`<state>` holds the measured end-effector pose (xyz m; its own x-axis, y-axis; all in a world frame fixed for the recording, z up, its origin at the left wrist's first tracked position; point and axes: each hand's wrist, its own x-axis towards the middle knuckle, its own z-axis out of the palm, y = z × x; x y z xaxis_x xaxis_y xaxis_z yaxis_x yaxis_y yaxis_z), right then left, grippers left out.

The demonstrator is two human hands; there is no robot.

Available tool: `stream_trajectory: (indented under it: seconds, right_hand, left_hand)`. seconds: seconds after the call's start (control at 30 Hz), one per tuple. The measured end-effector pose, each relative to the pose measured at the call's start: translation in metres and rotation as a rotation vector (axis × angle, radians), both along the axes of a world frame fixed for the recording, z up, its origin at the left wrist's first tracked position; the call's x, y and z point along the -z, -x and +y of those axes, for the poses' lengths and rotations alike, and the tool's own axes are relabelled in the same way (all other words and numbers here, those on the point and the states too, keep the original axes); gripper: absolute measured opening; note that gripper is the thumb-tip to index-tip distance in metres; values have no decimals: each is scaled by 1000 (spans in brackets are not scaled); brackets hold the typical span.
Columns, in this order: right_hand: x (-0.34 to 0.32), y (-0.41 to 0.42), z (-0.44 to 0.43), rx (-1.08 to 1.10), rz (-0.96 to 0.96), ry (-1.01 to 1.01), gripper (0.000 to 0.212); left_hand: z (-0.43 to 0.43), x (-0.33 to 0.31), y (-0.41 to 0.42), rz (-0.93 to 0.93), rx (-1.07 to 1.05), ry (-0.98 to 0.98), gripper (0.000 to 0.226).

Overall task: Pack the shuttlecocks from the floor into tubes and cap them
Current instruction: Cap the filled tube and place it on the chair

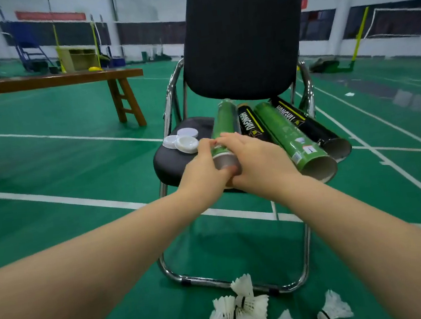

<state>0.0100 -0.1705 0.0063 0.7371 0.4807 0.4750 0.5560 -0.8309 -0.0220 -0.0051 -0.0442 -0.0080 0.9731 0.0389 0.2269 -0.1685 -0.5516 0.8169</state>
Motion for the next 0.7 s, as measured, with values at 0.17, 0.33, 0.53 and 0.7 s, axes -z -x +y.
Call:
stream_trajectory:
  seconds: [0.17,0.33,0.53,0.7]
  right_hand:
    - [40,-15,3,83,-201,86,65]
    - [50,-20,1,263,-362,122,63]
    - [31,-3,-25,454,-224,241,106]
    - [46,-7,-42,534,-121,332,88]
  left_hand:
    - [9,18,-22,118,93,-65,49]
    - [11,16,-33,157,111,-87,51]
    - [13,26,-35,196,54,-48,64]
    - [-3,27,-17,-114,-4,-389,86]
